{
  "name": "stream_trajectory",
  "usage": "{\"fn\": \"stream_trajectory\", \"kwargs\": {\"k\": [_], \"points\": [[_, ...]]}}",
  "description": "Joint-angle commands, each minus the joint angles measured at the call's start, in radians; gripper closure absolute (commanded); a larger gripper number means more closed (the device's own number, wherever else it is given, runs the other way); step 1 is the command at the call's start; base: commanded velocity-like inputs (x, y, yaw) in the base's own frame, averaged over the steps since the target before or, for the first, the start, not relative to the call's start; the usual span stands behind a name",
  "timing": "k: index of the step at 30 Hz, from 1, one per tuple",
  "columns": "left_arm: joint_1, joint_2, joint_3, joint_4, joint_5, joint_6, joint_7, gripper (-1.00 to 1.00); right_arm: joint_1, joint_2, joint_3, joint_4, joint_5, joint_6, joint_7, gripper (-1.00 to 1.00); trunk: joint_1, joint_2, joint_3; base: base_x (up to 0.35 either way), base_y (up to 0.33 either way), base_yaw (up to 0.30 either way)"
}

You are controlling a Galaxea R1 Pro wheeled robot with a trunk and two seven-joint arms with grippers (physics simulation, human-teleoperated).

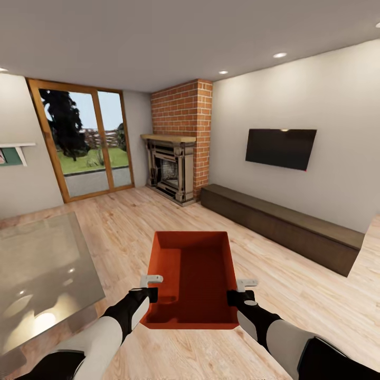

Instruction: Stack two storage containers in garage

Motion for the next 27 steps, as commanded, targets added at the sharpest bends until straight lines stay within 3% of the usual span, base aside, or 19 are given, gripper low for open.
{"fn": "stream_trajectory", "kwargs": {"k": [1,27], "points": [[-0.001,0.008,0.005,-0.002,-0.018,0.008,0.033,1.00,-0.001,-0.027,-0.003,0.002,-0.008,-0.006,-0.007,1.00,0.000,-0.002,-0.004,0.000,0.000,0.000],[-0.001,0.008,0.004,-0.002,-0.018,0.007,0.033,1.00,-0.001,-0.027,-0.003,0.002,-0.008,-0.006,-0.007,1.00,0.000,-0.002,-0.007,0.000,0.000,0.000]]}}
